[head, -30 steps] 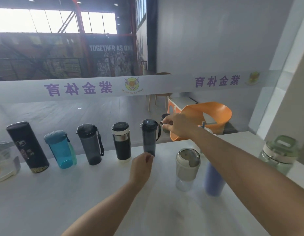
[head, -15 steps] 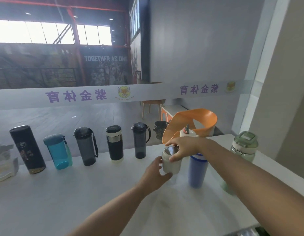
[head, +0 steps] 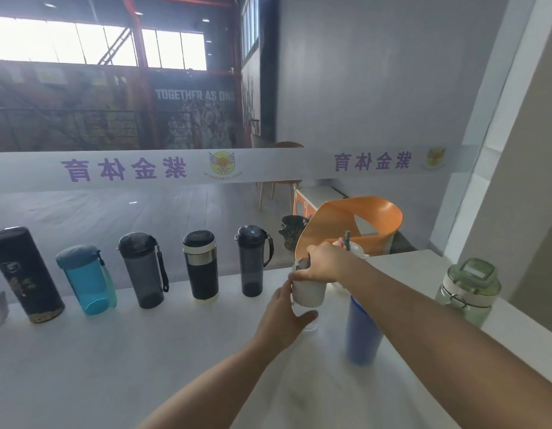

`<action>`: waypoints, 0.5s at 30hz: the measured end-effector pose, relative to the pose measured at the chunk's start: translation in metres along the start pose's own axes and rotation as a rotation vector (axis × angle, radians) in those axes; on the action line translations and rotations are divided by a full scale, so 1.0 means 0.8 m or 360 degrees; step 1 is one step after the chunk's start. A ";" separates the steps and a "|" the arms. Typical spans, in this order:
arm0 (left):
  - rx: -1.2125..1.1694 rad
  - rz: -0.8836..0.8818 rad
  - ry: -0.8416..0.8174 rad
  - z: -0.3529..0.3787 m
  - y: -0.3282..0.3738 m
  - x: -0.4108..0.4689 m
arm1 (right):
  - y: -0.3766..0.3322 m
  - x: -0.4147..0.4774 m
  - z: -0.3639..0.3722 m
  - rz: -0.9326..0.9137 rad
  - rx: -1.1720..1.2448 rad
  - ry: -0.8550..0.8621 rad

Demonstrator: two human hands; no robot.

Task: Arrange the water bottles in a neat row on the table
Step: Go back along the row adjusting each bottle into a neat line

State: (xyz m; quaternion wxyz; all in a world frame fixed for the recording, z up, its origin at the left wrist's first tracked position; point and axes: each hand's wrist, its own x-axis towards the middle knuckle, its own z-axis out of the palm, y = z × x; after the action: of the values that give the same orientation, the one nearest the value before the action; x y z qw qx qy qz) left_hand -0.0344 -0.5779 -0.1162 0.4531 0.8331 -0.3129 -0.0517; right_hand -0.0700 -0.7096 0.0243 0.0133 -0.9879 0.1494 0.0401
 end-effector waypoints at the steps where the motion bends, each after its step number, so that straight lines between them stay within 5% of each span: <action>1: -0.0019 -0.0030 0.0019 0.002 0.000 0.005 | -0.004 0.008 0.000 -0.0003 0.0003 -0.0018; 7: -0.0152 -0.0037 0.0147 0.005 -0.013 0.034 | 0.005 0.037 -0.030 -0.0204 0.0093 -0.0404; 15: 0.0057 0.0014 -0.0002 -0.002 -0.025 0.078 | 0.030 0.077 -0.018 -0.0344 0.0232 -0.0295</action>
State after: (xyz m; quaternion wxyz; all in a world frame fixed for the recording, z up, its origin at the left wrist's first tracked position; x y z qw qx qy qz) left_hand 0.0255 -0.6045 -0.1186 0.4383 0.8396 -0.3179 -0.0447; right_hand -0.0178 -0.7511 0.0330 0.1029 -0.9867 0.0428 0.1185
